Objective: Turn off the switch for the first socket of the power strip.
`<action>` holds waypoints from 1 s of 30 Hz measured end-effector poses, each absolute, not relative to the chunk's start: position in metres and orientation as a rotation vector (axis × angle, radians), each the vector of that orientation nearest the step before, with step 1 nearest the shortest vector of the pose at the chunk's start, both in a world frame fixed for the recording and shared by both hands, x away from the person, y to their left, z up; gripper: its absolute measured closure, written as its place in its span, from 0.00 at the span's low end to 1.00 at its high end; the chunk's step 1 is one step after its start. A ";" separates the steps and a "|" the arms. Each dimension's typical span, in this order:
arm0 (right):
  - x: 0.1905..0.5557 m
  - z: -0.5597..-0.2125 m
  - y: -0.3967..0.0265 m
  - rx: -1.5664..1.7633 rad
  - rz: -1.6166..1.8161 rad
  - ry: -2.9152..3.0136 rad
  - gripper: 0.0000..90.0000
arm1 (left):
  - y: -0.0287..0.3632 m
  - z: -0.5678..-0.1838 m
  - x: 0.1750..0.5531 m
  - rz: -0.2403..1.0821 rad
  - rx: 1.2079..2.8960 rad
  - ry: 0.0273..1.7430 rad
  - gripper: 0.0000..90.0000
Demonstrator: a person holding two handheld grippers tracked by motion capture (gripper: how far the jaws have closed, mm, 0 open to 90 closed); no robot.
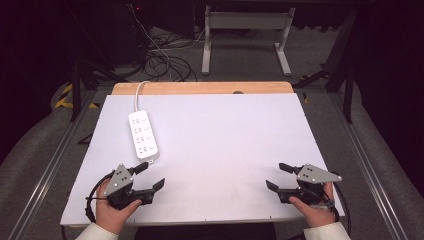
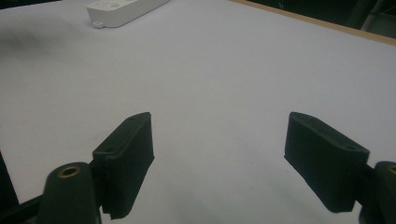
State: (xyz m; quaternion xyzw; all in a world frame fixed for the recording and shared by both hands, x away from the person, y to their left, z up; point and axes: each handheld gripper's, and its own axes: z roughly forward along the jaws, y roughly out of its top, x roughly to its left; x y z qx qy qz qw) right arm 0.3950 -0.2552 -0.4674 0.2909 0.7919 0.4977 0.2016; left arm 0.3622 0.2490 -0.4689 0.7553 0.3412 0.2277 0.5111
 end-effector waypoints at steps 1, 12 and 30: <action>0.395 -0.467 -0.255 0.812 1.390 2.212 0.27 | 0.249 -0.469 0.362 0.554 1.818 0.822 0.24; 0.394 -0.468 -0.254 0.800 1.391 2.221 0.30 | 0.248 -0.464 0.362 0.614 1.853 0.801 0.28; 0.394 -0.468 -0.253 0.792 1.404 2.240 0.31 | 0.245 -0.460 0.362 0.541 1.885 0.832 0.28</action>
